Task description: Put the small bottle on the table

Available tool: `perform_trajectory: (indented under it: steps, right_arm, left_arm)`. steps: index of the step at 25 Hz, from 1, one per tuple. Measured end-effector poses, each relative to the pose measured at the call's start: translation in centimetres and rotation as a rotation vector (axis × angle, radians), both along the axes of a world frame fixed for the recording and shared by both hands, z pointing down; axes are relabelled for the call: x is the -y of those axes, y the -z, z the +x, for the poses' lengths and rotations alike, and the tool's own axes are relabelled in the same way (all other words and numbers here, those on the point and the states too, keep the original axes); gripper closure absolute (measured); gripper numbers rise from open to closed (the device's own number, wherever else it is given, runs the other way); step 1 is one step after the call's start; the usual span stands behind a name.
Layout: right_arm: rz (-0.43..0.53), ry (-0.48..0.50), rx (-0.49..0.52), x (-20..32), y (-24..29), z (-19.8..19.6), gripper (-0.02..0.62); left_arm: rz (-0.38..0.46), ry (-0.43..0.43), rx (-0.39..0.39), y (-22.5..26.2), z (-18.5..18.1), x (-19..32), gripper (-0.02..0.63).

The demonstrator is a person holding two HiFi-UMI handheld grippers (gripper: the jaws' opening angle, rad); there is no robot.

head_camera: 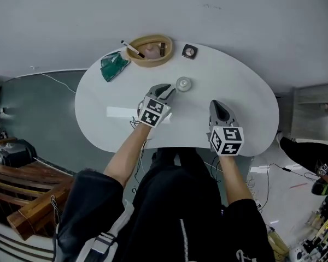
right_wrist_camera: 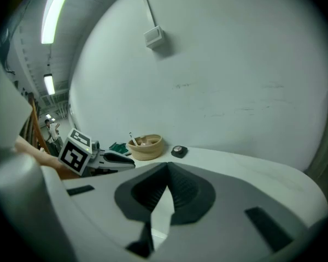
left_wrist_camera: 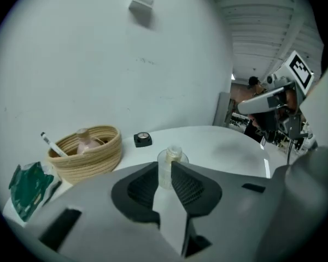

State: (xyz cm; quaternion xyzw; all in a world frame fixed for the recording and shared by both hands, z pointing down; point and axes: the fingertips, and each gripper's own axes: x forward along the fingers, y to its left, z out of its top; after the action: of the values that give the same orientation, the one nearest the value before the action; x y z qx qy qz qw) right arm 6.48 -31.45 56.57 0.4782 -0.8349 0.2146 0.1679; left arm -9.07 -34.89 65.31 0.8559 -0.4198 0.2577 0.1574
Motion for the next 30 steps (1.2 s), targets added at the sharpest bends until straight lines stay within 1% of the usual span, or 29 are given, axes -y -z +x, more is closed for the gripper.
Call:
perform_trajectory:
  steps: [2, 5, 9, 14, 18, 21, 25, 30]
  right_arm:
    - [0.027, 0.024, 0.0, 0.4, 0.9, -0.8, 0.592]
    - [0.073, 0.055, 0.001, 0.8, 2.6, -1.9, 0.592]
    - [0.15, 0.091, 0.015, 1.6, 5.2, -3.0, 0.594]
    - [0.221, 0.113, 0.061, 1.9, 7.9, -4.1, 0.594]
    - [0.266, 0.13, 0.07, 2.0, 9.9, -4.7, 0.594]
    - [0.287, 0.135, 0.077, 2.0, 10.7, -5.0, 0.594]
    - [0.297, 0.142, 0.081, 1.8, 11.0, -5.4, 0.594]
    - [0.296, 0.142, 0.079, 1.4, 11.1, -4.9, 0.594]
  left_arm:
    - [0.022, 0.032, -0.014, 2.2, -1.2, -0.5, 0.595]
    - [0.073, 0.082, -0.036, 5.5, -2.9, -1.1, 0.598]
    - [0.164, 0.144, -0.067, 10.5, -4.6, -1.4, 0.6]
    - [0.247, 0.18, -0.101, 14.9, -6.1, -2.1, 0.6]
    - [0.303, 0.201, -0.122, 18.0, -6.9, -2.5, 0.6]
    - [0.323, 0.217, -0.156, 19.4, -7.3, -3.0, 0.6]
    - [0.339, 0.224, -0.166, 20.1, -7.4, -3.7, 0.6]
    - [0.351, 0.215, -0.174, 20.9, -6.8, -4.1, 0.6]
